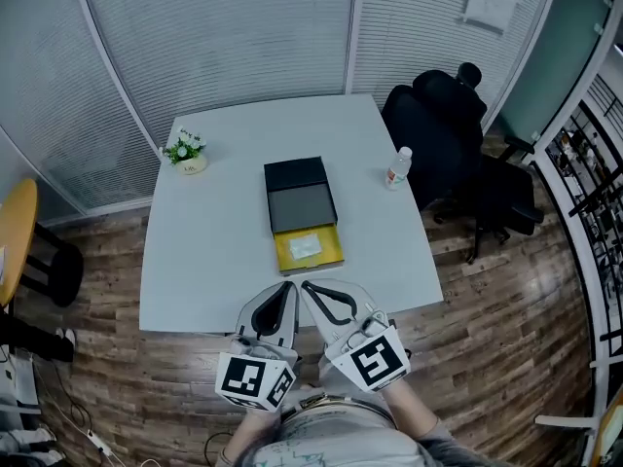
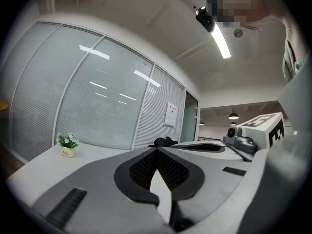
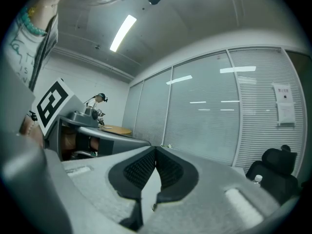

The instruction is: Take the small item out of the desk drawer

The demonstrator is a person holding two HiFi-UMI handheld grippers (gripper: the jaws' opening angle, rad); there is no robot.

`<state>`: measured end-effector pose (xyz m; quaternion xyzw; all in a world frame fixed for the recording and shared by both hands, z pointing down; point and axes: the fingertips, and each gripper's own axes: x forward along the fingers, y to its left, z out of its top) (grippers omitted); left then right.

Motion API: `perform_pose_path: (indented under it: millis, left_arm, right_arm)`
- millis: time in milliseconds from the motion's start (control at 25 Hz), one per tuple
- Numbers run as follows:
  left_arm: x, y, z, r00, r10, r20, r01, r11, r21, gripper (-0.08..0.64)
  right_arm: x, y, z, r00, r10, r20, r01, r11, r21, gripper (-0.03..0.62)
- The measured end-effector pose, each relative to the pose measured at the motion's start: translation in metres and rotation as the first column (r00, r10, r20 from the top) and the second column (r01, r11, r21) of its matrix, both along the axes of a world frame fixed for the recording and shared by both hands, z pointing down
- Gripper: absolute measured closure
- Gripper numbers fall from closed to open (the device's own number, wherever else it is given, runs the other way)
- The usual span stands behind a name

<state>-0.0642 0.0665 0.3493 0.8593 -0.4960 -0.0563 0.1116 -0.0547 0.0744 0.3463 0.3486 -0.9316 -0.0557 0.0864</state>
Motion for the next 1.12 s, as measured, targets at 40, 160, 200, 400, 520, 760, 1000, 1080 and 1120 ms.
perform_pose_path:
  millis: [40,160,200,400,520,760,1000,1080,1120]
  left_arm:
    - [0.002,-0.006,0.003,1.000,-0.003,0.000,0.003,1.000,-0.003,0.563]
    - [0.009,-0.023,0.006,1.000,-0.011,-0.006,0.011,1.000,-0.016,0.563]
    - [0.012,-0.029,0.007,1.000,-0.016,-0.008,0.015,1.000,-0.021,0.561]
    - [0.027,-0.053,0.009,0.999,-0.035,-0.015,0.034,0.999,-0.036,0.563]
    - [0.039,-0.064,0.008,0.999,-0.044,0.003,0.044,0.999,-0.025,0.563]
    - [0.046,-0.079,0.009,0.995,-0.096,-0.003,0.096,0.995,-0.019,0.563]
    - [0.032,-0.085,0.014,0.988,-0.155,-0.017,0.154,0.988,-0.026,0.563]
    - [0.025,-0.089,0.013,0.984,-0.173,-0.027,0.173,0.985,-0.029,0.563]
    - [0.023,-0.090,0.013,0.983,-0.179,-0.032,0.178,0.984,-0.032,0.563]
  right_arm:
    - [0.002,-0.006,0.001,1.000,-0.004,0.002,0.004,1.000,-0.003,0.589]
    - [0.011,-0.023,0.005,1.000,-0.015,0.000,0.015,1.000,-0.010,0.589]
    - [0.014,-0.028,0.005,1.000,-0.017,0.000,0.017,1.000,-0.009,0.589]
    - [0.032,-0.052,0.005,1.000,-0.023,0.007,0.023,1.000,-0.003,0.589]
    - [0.042,-0.064,0.005,0.999,-0.032,0.017,0.032,0.999,-0.001,0.589]
    - [0.049,-0.080,0.010,0.996,-0.089,0.016,0.089,0.996,-0.003,0.589]
    - [0.045,-0.090,0.016,0.992,-0.125,0.028,0.125,0.992,-0.007,0.589]
    - [0.043,-0.094,0.017,0.990,-0.134,0.034,0.134,0.991,-0.011,0.589]
    - [0.041,-0.097,0.017,0.990,-0.136,0.035,0.136,0.991,-0.015,0.589]
